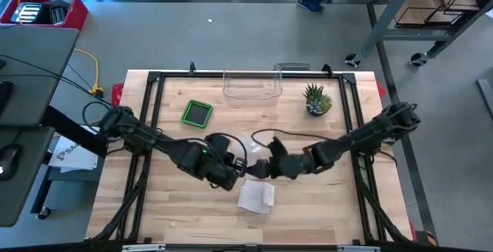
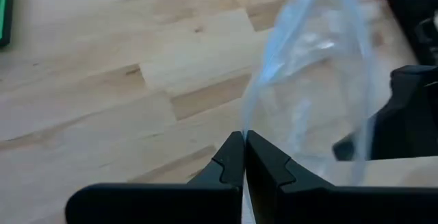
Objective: Roll bandage
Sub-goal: Put the rolled bandage into the transparent zip bag
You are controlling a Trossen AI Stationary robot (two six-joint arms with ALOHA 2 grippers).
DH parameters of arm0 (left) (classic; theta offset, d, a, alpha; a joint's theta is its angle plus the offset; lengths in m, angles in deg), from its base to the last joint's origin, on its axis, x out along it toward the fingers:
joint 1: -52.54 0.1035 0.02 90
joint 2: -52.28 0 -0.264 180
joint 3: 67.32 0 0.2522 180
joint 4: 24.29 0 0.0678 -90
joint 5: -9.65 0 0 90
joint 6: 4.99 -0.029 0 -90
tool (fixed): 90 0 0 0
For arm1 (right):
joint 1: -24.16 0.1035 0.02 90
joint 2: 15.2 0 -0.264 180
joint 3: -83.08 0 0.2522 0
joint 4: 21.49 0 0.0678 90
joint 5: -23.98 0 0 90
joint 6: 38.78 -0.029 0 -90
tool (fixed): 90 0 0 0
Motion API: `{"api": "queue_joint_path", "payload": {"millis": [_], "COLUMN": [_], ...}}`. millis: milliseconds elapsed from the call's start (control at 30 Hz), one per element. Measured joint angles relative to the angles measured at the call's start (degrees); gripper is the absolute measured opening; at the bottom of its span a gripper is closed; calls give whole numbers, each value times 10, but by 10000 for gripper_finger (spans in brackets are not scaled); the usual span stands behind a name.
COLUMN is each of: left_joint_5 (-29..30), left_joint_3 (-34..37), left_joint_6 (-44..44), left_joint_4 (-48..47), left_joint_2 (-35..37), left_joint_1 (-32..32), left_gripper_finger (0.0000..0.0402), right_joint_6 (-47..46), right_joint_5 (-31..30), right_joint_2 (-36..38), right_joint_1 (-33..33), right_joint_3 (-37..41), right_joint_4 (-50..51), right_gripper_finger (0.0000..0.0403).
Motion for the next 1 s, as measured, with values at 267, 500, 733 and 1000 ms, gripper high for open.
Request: {"api": "queue_joint_path", "payload": {"millis": [267,500,733,1000], "left_joint_5": [19,32,15,20], "left_joint_3": [0,0,0,0], "left_joint_6": [-59,-81,-163,-160], "left_joint_4": [50,46,153,199], "left_joint_2": [16,15,0,-21], "left_joint_1": [1,21,40,46], "left_gripper_finger": [0,0,0,0], "right_joint_6": [-3,-36,-64,-120], "right_joint_5": [-1,16,-24,-66], "right_joint_2": [55,72,72,72], "right_joint_1": [-9,-4,-7,-1], "right_joint_3": [-20,-86,-148,-193], "right_joint_4": [123,289,423,511], "right_gripper_finger": [374,374,374,374]}}
